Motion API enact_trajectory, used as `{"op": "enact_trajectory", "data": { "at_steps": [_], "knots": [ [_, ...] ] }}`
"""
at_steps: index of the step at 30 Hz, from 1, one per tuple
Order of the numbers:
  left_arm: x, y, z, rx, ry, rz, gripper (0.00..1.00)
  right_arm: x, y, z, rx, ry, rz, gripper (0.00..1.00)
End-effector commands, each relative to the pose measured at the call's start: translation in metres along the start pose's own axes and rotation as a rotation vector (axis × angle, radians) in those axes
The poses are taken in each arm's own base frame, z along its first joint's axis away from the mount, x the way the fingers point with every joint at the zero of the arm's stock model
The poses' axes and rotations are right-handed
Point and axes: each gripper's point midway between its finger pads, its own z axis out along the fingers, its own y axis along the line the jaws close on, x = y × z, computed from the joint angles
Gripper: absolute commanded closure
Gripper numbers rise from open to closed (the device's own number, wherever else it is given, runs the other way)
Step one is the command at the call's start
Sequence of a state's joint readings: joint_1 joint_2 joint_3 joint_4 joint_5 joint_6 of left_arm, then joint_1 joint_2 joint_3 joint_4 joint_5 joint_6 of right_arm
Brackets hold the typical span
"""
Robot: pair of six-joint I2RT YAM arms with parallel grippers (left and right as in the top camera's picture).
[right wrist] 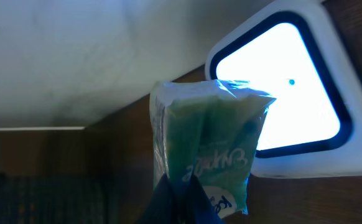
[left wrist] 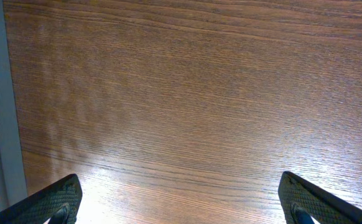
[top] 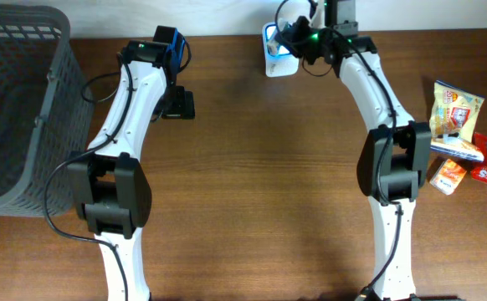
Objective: Scan the item barcode
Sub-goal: 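Lift the green pack up to the scanner window with the right gripper, then carry the green pack right and set it beside the snack bags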
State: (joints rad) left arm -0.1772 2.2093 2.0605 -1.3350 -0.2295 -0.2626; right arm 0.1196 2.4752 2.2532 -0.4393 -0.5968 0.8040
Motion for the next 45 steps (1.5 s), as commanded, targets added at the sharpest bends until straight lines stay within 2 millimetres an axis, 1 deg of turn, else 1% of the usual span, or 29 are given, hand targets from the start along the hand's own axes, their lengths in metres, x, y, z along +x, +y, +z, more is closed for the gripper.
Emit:
{"op": "enact_trajectory", "data": {
  "at_steps": [1, 5, 8, 9, 10, 14, 17, 18, 20, 21, 22, 24, 26, 27, 28, 29, 30, 31, 32, 36, 37, 38, 39, 40, 41, 42, 44, 45],
  "knots": [
    [-0.001, 0.005, -0.005, -0.007, -0.014, -0.021, 0.01, 0.0, 0.001, -0.001, -0.028, 0.016, 0.017, 0.96],
    [-0.001, 0.005, -0.005, -0.008, -0.014, -0.021, 0.01, 0.0, 0.016, -0.005, -0.116, 0.049, -0.01, 0.96],
    [-0.001, 0.005, -0.005, -0.008, -0.014, -0.021, 0.01, -0.001, 0.028, -0.016, -0.2, 0.084, -0.031, 0.96],
    [-0.001, 0.005, -0.005, -0.007, -0.014, -0.021, 0.01, -0.005, 0.028, -0.021, -0.205, 0.083, -0.029, 0.96],
    [-0.001, 0.005, -0.005, -0.008, -0.014, -0.021, 0.01, -0.009, 0.028, -0.027, -0.2, 0.076, -0.023, 0.96],
    [0.0, 0.005, -0.005, -0.008, -0.01, -0.02, 0.01, -0.031, 0.027, -0.061, -0.178, 0.031, 0.004, 0.96],
    [0.001, 0.005, -0.005, -0.009, -0.007, -0.019, 0.01, -0.045, 0.016, -0.097, -0.098, -0.011, 0.043, 0.96],
    [0.001, 0.005, -0.005, -0.009, -0.007, -0.019, 0.01, -0.047, 0.007, -0.11, -0.039, -0.028, 0.078, 0.96],
    [0.001, 0.005, -0.005, -0.009, -0.006, -0.019, 0.01, -0.054, -0.019, -0.147, 0.119, -0.087, 0.144, 0.96],
    [0.001, 0.004, -0.005, 0.0, -0.004, -0.019, 0.01, -0.057, -0.038, -0.17, 0.232, -0.131, 0.186, 0.96],
    [0.001, 0.003, -0.005, 0.007, -0.003, -0.019, 0.01, -0.059, -0.052, -0.185, 0.303, -0.158, 0.212, 0.96],
    [0.002, 0.0, -0.005, 0.019, 0.0, -0.019, 0.01, -0.06, -0.095, -0.233, 0.523, -0.233, 0.298, 0.96],
    [0.002, -0.001, -0.005, 0.024, 0.001, -0.019, 0.01, -0.052, -0.131, -0.268, 0.671, -0.246, 0.379, 0.96],
    [0.002, -0.001, -0.005, 0.025, 0.0, -0.019, 0.01, -0.045, -0.153, -0.286, 0.757, -0.245, 0.426, 0.96],
    [0.002, -0.001, -0.005, 0.025, -0.001, -0.019, 0.01, -0.039, -0.168, -0.3, 0.822, -0.241, 0.458, 0.96],
    [0.001, -0.001, -0.005, 0.025, -0.001, -0.019, 0.01, -0.028, -0.194, -0.32, 0.932, -0.228, 0.507, 0.96],
    [0.001, -0.001, -0.005, 0.025, -0.002, -0.019, 0.01, -0.023, -0.207, -0.331, 0.989, -0.224, 0.53, 0.96],
    [0.001, -0.001, -0.005, 0.025, -0.002, -0.019, 0.01, -0.014, -0.228, -0.343, 1.065, -0.211, 0.562, 0.96],
    [0.001, -0.001, -0.005, 0.025, -0.002, -0.019, 0.01, -0.008, -0.24, -0.348, 1.096, -0.197, 0.584, 0.96],
    [0.002, -0.001, -0.005, 0.025, 0.0, -0.019, 0.01, 0.008, -0.269, -0.359, 1.135, -0.156, 0.634, 0.95],
    [0.002, 0.0, -0.005, 0.024, 0.003, -0.018, 0.01, 0.008, -0.272, -0.36, 1.137, -0.142, 0.613, 0.89],
    [0.003, 0.0, -0.005, 0.023, 0.006, -0.018, 0.01, 0.007, -0.275, -0.362, 1.137, -0.122, 0.57, 0.7],
    [0.003, 0.0, -0.005, 0.023, 0.006, -0.018, 0.01, 0.006, -0.275, -0.363, 1.136, -0.113, 0.549, 0.4],
    [0.003, 0.0, -0.005, 0.023, 0.005, -0.018, 0.01, 0.005, -0.274, -0.364, 1.132, -0.1, 0.53, 0.26],
    [0.003, 0.0, -0.005, 0.023, 0.005, -0.018, 0.01, 0.005, -0.273, -0.366, 1.134, -0.097, 0.528, 0.19],
    [0.003, -0.001, -0.005, 0.024, 0.006, -0.017, 0.01, 0.005, -0.27, -0.369, 1.133, -0.098, 0.527, 0.15],
    [0.003, -0.002, -0.005, 0.03, 0.007, -0.017, 0.01, 0.002, -0.26, -0.377, 1.13, -0.111, 0.523, 0.13],
    [0.004, -0.002, -0.005, 0.03, 0.007, -0.017, 0.01, -0.002, -0.248, -0.385, 1.121, -0.131, 0.502, 0.12]
  ]
}}
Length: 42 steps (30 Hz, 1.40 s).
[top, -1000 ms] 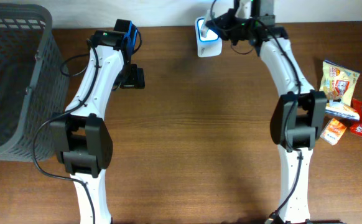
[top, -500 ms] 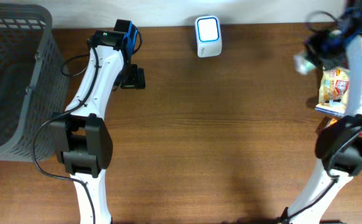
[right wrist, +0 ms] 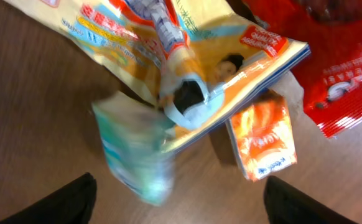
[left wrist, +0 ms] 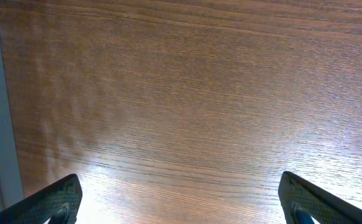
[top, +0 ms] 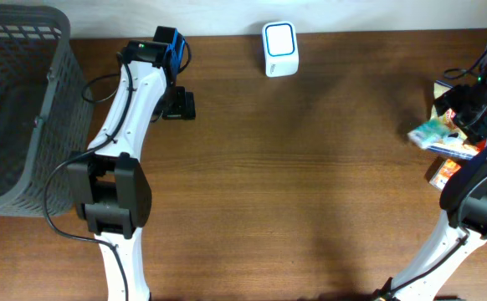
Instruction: Scan the item barcode
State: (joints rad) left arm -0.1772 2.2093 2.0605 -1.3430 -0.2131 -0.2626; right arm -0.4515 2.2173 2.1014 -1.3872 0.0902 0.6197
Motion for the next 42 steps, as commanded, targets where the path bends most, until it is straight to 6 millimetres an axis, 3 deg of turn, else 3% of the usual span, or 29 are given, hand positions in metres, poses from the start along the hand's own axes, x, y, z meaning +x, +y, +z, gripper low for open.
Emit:
{"op": "enact_trajectory", "data": {
  "at_steps": [1, 5, 6, 10, 15, 17, 21, 25, 28, 32, 42],
  "knots": [
    [0.001, 0.0, -0.005, 0.016, -0.004, -0.018, 0.01, -0.013, -0.005, -0.052, -0.044, -0.108, -0.031, 0.11],
    [0.001, 0.0, -0.005, 0.016, -0.005, -0.019, 0.01, 0.001, -0.013, -0.114, -0.141, -0.174, -0.042, 0.0],
    [0.001, 0.0, -0.005, 0.016, -0.005, -0.019, 0.01, 0.019, -0.024, -0.148, -0.166, -0.203, -0.046, 0.01],
    [0.001, 0.0, -0.005, 0.016, -0.005, -0.019, 0.01, 0.061, -0.038, -0.187, -0.212, -0.19, -0.099, 0.02],
    [0.001, 0.0, -0.005, 0.02, -0.005, -0.019, 0.01, 0.123, -0.033, -0.228, -0.336, -0.198, -0.377, 0.01],
    [0.0, -0.007, -0.005, 0.058, -0.007, -0.021, 0.01, 0.144, -0.032, -0.235, -0.358, -0.2, -0.424, 0.02],
    [-0.007, -0.018, -0.007, 0.121, -0.03, -0.027, 0.01, 0.196, -0.032, -0.229, -0.372, -0.15, -0.556, 0.01],
    [-0.007, -0.018, -0.007, 0.121, -0.03, -0.027, 0.01, 0.264, -0.037, -0.204, -0.401, 0.015, -0.7, 0.02],
    [-0.007, -0.018, -0.007, 0.121, -0.03, -0.027, 0.01, 0.297, -0.046, -0.182, -0.362, 0.101, -0.791, 0.02],
    [-0.007, -0.018, -0.007, 0.121, -0.03, -0.027, 0.01, 0.318, -0.051, -0.156, -0.285, 0.194, -0.854, 0.02],
    [-0.007, -0.018, -0.007, 0.121, -0.03, -0.027, 0.01, 0.316, -0.047, -0.142, -0.228, 0.239, -0.849, 0.02]
  ]
}}
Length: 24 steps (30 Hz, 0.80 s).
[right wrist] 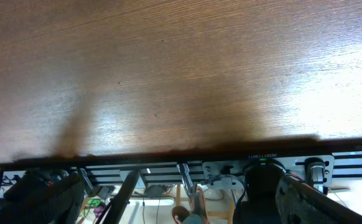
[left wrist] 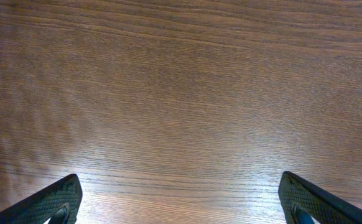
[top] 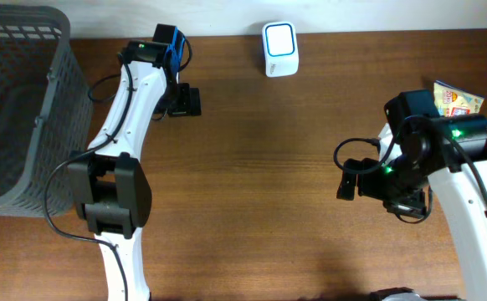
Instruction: Scan the item barcode
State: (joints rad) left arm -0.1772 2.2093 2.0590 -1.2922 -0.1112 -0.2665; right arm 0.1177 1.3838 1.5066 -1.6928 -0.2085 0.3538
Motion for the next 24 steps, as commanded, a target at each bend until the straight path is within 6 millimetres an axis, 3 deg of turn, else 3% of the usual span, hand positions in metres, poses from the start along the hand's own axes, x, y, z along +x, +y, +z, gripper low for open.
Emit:
{"op": "enact_trajectory", "data": {
  "at_steps": [1, 9, 14, 19, 24],
  "knots": [
    [0.0, 0.001, -0.006, 0.01, -0.011, -0.014, 0.01, -0.001, 0.002, 0.001, -0.004, -0.004, -0.02, 0.02],
    [0.0, 0.001, -0.006, 0.01, -0.011, -0.014, 0.01, -0.038, 0.015, 0.011, -0.081, -0.203, -0.096, 0.02],
    [0.0, 0.0, -0.006, 0.01, -0.011, -0.012, 0.01, -0.062, 0.027, -0.001, -0.192, -0.589, -0.253, 0.02],
    [0.0, 0.001, -0.006, 0.01, -0.011, -0.014, 0.01, -0.051, 0.032, -0.02, -0.278, -0.96, -0.427, 0.02],
    [0.0, 0.001, -0.006, 0.01, -0.011, -0.014, 0.01, -0.036, 0.024, -0.018, -0.29, -1.136, -0.493, 0.02]
  ]
}}
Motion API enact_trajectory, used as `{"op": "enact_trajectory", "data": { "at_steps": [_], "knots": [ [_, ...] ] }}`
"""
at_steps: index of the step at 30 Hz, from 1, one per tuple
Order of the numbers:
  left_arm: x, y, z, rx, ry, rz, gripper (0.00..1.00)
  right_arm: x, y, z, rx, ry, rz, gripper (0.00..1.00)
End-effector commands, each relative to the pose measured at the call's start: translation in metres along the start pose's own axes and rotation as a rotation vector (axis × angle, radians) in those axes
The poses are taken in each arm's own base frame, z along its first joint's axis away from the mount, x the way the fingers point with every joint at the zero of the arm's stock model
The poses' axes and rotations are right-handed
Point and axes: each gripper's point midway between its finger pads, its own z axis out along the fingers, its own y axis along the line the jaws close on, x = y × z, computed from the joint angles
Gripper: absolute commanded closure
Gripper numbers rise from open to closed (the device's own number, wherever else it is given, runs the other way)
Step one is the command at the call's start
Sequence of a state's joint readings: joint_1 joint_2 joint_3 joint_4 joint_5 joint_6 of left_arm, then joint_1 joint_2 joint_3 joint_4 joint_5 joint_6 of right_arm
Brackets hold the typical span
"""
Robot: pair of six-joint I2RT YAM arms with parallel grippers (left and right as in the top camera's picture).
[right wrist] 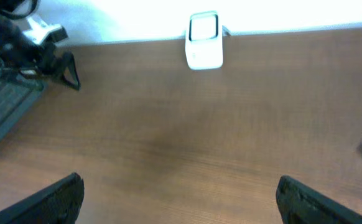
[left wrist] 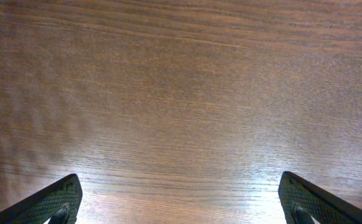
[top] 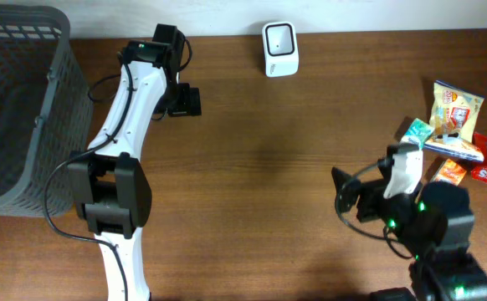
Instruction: Scan the item barcode
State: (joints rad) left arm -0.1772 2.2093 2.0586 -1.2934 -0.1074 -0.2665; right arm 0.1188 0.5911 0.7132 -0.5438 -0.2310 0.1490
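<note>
The white barcode scanner (top: 279,48) stands at the table's far edge, and it also shows in the right wrist view as the scanner (right wrist: 204,46). A green packet (top: 415,131) lies at the right, beside a yellow bag (top: 454,109). My right gripper (top: 344,192) is open and empty near the front right, facing the scanner, as the right gripper (right wrist: 180,185) shows. My left gripper (top: 185,100) is open over bare wood at the far left, with nothing between the fingers of the left gripper (left wrist: 180,186).
A grey mesh basket (top: 17,109) fills the left end of the table. At the right edge an orange box (top: 448,171) and a red packet lie with the yellow bag. My left gripper (right wrist: 56,62) is visible from the right wrist.
My right arm has drawn back from the mid-right of the table to the front right. Its wrist now looks across the table at the scanner. The left arm has not moved.
My right gripper held the green packet up against the scanner. Then it was open over the pile at the right with the packet dropping beside the yellow bag. Afterwards it was empty over the table, and now at the front right.
</note>
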Motion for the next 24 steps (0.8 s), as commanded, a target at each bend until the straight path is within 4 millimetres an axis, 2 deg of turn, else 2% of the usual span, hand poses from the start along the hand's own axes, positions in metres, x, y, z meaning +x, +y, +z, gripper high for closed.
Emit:
{"op": "enact_trajectory", "data": {
  "at_steps": [1, 6, 11, 24],
  "knots": [
    [-0.001, 0.001, -0.006, 0.007, -0.013, -0.014, 0.01, 0.015, 0.001, -0.004, -0.019, -0.07, -0.082, 0.02],
    [-0.001, 0.001, -0.006, 0.007, -0.013, -0.014, 0.01, 0.02, 0.002, -0.018, -0.033, -0.255, -0.137, 0.02],
    [-0.001, 0.001, -0.006, 0.007, -0.013, -0.014, 0.01, 0.029, -0.002, -0.019, -0.032, -0.392, -0.164, 0.02],
    [-0.001, 0.001, -0.006, 0.007, -0.013, -0.014, 0.01, 0.054, -0.024, 0.008, 0.025, -0.501, -0.168, 0.01]
  ]
}}
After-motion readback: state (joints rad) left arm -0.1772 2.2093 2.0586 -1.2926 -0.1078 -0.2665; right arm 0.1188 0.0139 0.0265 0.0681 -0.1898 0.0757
